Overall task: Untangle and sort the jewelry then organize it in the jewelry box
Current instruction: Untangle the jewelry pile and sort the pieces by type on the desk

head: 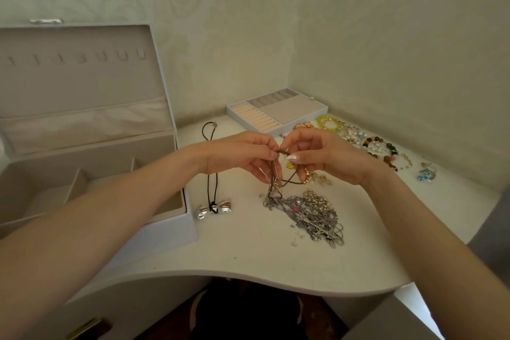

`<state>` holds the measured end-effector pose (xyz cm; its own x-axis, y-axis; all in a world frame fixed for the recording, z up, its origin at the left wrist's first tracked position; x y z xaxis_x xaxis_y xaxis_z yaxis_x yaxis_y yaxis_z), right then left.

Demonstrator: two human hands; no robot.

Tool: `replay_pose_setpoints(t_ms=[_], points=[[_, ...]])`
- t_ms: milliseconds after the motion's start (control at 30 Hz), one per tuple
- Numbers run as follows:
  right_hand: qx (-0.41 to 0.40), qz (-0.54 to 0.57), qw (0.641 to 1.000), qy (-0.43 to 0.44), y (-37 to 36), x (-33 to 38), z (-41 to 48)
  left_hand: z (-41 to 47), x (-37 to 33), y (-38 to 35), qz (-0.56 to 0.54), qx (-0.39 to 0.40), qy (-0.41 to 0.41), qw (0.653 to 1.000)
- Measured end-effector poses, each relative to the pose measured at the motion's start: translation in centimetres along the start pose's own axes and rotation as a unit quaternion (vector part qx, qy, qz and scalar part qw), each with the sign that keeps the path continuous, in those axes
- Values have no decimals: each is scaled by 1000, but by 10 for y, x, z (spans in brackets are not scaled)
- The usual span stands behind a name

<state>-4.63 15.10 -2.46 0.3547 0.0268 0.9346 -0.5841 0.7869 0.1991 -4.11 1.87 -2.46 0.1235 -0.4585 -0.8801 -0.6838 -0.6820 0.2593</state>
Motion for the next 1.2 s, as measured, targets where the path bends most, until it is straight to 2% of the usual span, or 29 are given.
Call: replay_pose_setpoints(t_ms=[133, 267, 367, 533, 800, 1033, 1133, 1200], points=[[-17, 42, 999, 11, -1, -4, 0, -1, -2, -1, -65, 18, -7, 998], [13, 67, 998, -2, -6, -8, -1, -1, -6, 2, -144, 30, -20, 989], [32, 61, 998, -5, -10, -6, -5, -1, -8, 4, -167, 38, -29, 985], [9, 54, 998, 12, -12, -5, -5, -2, -9, 6, -181, 19, -42, 982], [-31, 62, 997, 31, -6, -1, -5, -3, -3, 2, -126, 20, -7, 992], [-78, 39, 994, 60, -2, 6, -6, -2, 7, -11, 101, 4, 37, 994], [-83, 52, 993, 61, -4, 7, -4, -1, 9, -17, 147, 5, 42, 988], [-88, 41, 994, 58, -5, 8, -4, -2, 4, -19, 138, -4, 28, 990]])
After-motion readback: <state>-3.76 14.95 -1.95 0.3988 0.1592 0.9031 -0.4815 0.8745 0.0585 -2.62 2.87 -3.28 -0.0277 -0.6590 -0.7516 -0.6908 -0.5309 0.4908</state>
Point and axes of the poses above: each hand's wrist, its own z-axis towards the middle knuckle, its own y-axis out of the back of the hand, x = y × z, the point moved 6 cm from there along z, towards the middle knuckle, and after that the axes turned 15 degrees about y, right-handed, at the moved point
